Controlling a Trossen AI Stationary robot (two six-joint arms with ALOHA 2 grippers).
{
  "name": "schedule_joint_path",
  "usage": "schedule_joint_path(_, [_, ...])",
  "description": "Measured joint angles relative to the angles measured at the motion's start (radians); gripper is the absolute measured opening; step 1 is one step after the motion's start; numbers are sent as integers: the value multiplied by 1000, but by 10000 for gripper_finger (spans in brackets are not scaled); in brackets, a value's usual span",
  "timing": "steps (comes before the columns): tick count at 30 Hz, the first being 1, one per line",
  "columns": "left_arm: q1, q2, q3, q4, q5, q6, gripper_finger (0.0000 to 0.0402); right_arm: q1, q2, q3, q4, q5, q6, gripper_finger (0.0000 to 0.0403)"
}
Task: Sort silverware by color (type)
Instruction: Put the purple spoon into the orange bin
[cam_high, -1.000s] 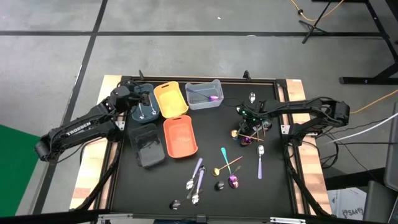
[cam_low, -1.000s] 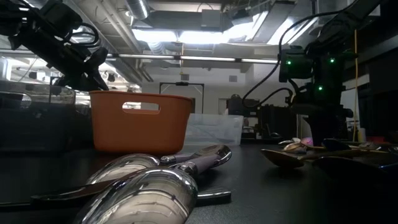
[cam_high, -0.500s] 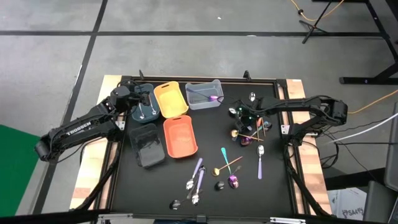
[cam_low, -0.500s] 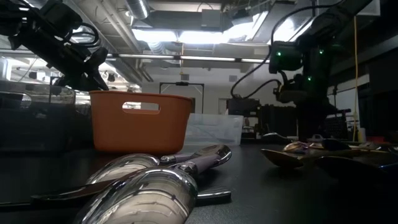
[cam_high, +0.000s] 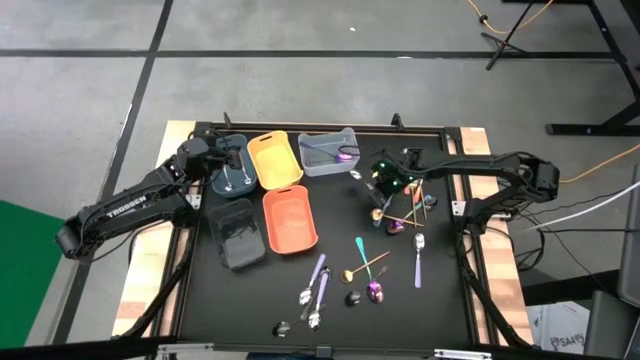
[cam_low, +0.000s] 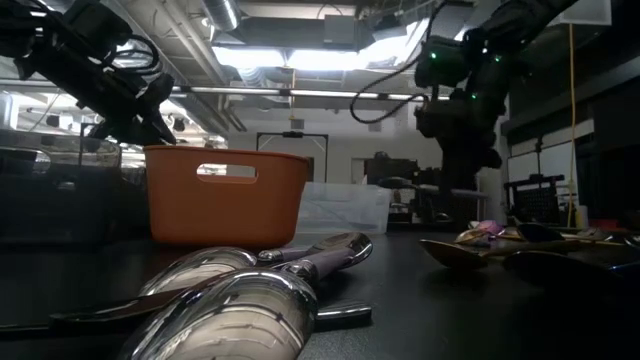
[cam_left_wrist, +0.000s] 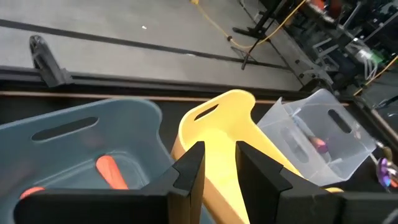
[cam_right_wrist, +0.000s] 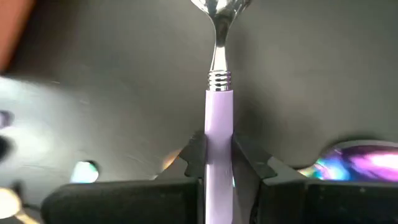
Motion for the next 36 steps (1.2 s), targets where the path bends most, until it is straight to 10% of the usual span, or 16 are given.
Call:
schedule_joint_path(7, [0, 0, 0, 176, 32, 11, 84, 0, 0, 13, 103, -145, 0, 35])
schedule_joint_path(18, [-24, 0, 0, 502, 356, 101, 84, 0, -1, 13, 293, -289, 0, 35])
schedule_joint_path(36, [-255, 3, 0, 557, 330, 66, 84, 0, -1, 14, 697, -253, -70, 35])
